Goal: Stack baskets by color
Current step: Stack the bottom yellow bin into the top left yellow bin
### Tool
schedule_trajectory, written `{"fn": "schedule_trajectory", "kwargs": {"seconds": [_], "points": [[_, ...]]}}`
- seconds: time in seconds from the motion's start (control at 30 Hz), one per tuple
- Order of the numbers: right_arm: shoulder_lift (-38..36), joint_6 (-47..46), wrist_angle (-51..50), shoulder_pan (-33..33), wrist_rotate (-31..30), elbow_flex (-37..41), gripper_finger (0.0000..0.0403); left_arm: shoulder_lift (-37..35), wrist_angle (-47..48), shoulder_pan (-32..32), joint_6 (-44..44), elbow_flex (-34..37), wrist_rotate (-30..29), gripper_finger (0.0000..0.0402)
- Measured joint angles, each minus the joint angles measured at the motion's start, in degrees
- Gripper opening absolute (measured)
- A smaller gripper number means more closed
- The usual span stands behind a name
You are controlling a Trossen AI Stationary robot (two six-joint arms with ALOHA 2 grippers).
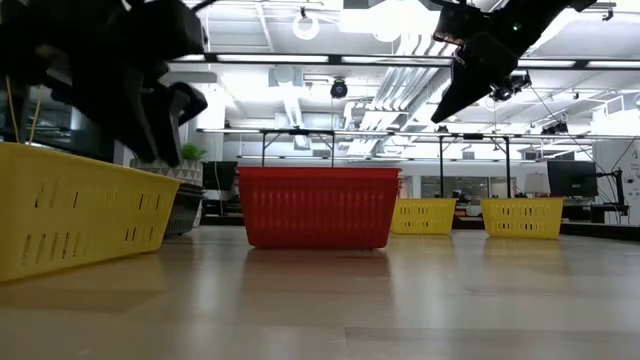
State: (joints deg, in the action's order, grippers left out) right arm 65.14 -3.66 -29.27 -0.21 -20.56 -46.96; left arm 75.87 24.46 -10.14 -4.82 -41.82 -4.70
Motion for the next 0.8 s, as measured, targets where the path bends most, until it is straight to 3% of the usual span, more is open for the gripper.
{"fn": "schedule_trajectory", "kwargs": {"seconds": [0.33,0.8], "points": [[0.0,-0.1,0.0,0.0,0.0,0.0,0.0,5.0,-0.4,-0.4,-2.2,0.0,0.3,0.0139],[0.0,-0.4,0.0,0.0,0.0,0.0,0.0,5.9,-3.2,-3.2,-3.7,0.4,-0.1,0.0139]]}}
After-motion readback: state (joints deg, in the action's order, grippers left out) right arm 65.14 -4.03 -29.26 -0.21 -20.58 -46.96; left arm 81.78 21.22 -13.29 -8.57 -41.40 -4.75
